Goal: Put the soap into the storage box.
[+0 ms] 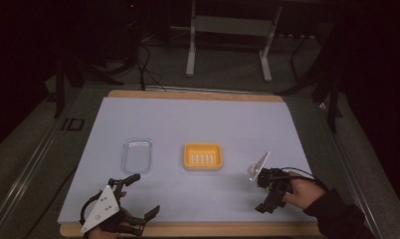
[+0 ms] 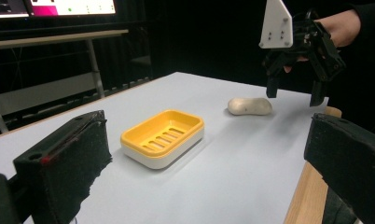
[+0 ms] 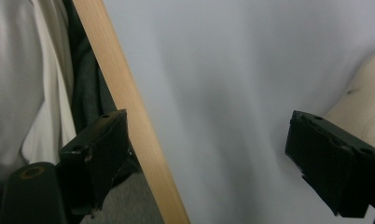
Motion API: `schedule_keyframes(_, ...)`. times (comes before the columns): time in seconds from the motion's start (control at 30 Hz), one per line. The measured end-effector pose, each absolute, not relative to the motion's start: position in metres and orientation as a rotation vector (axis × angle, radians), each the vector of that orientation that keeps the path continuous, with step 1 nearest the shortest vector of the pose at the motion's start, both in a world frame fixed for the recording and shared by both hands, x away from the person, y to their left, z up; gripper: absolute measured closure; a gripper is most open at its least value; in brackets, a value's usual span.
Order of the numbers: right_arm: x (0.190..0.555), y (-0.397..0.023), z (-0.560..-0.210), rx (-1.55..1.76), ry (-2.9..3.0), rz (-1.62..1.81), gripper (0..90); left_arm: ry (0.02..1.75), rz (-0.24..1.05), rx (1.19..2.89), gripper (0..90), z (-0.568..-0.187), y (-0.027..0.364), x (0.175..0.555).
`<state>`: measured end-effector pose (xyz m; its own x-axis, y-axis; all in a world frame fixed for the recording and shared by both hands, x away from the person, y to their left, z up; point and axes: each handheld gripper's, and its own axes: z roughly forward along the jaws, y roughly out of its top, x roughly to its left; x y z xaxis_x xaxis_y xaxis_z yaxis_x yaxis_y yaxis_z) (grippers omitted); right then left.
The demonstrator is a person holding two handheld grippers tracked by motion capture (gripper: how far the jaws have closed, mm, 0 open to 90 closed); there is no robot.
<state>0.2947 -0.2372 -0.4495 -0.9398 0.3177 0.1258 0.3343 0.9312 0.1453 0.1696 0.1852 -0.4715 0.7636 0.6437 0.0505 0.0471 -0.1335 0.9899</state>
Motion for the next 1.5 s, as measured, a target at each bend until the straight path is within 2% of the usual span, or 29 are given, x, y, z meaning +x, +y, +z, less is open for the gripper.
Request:
schedule_keyframes(0.5, 0.303, -0.227, -0.454, -0.538, -2.961, -0.007, 13.4, 0.555, 0.567, 1.649, 0.3, -0.471, 0.185, 0.169)
schedule_keyframes(0.97, 0.319, -0.242, -0.448, -0.825, -2.927, 0.116, 13.5, 0.560, 0.570, 1.661, 0.3, -0.472, 0.184, 0.170)
schedule_keyframes(1.5, 0.339, -0.256, -0.451, -1.024, -2.940, 0.006, 13.6, 0.563, 0.564, 1.658, 0.4, -0.473, 0.184, 0.170)
